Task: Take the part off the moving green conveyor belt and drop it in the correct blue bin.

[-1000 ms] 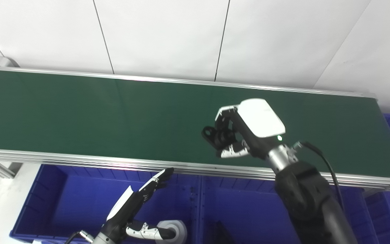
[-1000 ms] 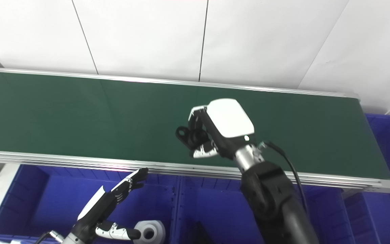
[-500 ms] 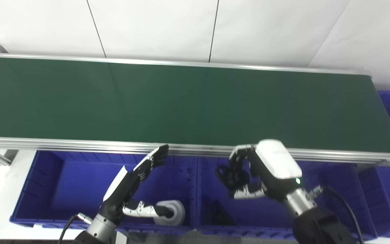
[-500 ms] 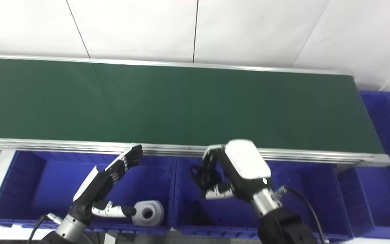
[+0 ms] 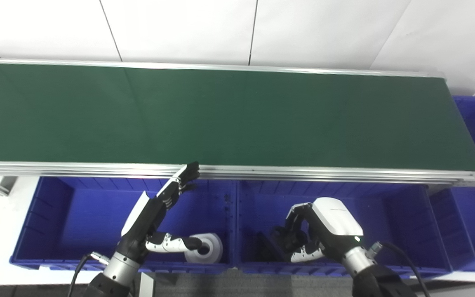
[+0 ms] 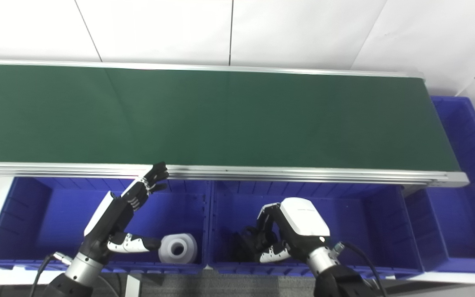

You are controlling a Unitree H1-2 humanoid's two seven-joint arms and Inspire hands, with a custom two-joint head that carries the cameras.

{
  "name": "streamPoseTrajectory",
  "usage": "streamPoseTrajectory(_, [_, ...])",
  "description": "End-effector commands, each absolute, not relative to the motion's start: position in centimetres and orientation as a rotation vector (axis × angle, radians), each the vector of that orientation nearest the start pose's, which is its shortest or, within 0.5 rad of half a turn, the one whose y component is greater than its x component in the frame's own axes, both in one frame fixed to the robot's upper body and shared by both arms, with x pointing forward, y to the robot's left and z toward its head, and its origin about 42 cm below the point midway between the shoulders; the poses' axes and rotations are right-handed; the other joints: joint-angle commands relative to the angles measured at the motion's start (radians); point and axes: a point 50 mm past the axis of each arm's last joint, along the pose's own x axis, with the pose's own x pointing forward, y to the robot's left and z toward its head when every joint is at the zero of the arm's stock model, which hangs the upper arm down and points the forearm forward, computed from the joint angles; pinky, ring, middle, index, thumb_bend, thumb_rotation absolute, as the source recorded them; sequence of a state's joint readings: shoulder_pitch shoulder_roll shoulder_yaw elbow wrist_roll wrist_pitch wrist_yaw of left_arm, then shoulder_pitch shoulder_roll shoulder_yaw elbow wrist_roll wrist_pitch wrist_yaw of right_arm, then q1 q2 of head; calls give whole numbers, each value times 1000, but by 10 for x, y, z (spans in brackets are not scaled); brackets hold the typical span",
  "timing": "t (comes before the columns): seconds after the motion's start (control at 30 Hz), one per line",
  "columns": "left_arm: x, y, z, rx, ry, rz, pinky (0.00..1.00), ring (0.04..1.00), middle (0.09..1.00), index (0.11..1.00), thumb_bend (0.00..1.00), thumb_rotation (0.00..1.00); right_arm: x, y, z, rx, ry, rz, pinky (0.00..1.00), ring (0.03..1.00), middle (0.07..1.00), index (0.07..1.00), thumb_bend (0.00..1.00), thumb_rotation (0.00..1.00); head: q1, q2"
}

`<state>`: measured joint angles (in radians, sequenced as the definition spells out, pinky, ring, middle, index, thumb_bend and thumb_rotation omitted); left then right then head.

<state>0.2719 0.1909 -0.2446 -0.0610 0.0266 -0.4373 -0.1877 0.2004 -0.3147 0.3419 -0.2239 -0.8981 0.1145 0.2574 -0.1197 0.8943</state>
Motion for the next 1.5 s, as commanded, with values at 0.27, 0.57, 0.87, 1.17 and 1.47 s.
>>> streamPoseTrajectory(0.27, [173, 211, 84, 149, -246, -420, 853, 914, 946, 939, 854, 541, 218, -204, 77, -1286, 164, 572, 487, 571, 647, 719, 515, 115, -5, -6])
streamPoseTrajectory(0.57, [172, 213, 85, 161, -232, -427, 858, 922, 955, 943, 859, 541, 200, -206, 92, -1158, 75, 491, 876, 927, 940, 910, 629, 523, 10, -16])
streamPoseTrajectory(0.87, [174, 211, 81, 154, -214, -418, 867, 938, 964, 950, 872, 521, 156, -209, 106, -811, -40, 346, 852, 914, 960, 963, 695, 417, 31, -98])
streamPoseTrajectory(1.17, [183, 208, 66, 161, -201, -390, 844, 922, 956, 949, 882, 515, 130, -215, 82, -401, -148, 221, 858, 936, 974, 996, 706, 460, 47, -180])
streamPoseTrajectory(1.47, [178, 206, 53, 142, -152, -357, 841, 918, 957, 949, 877, 508, 129, -220, 64, -260, -145, 220, 847, 906, 948, 992, 830, 515, 69, -264])
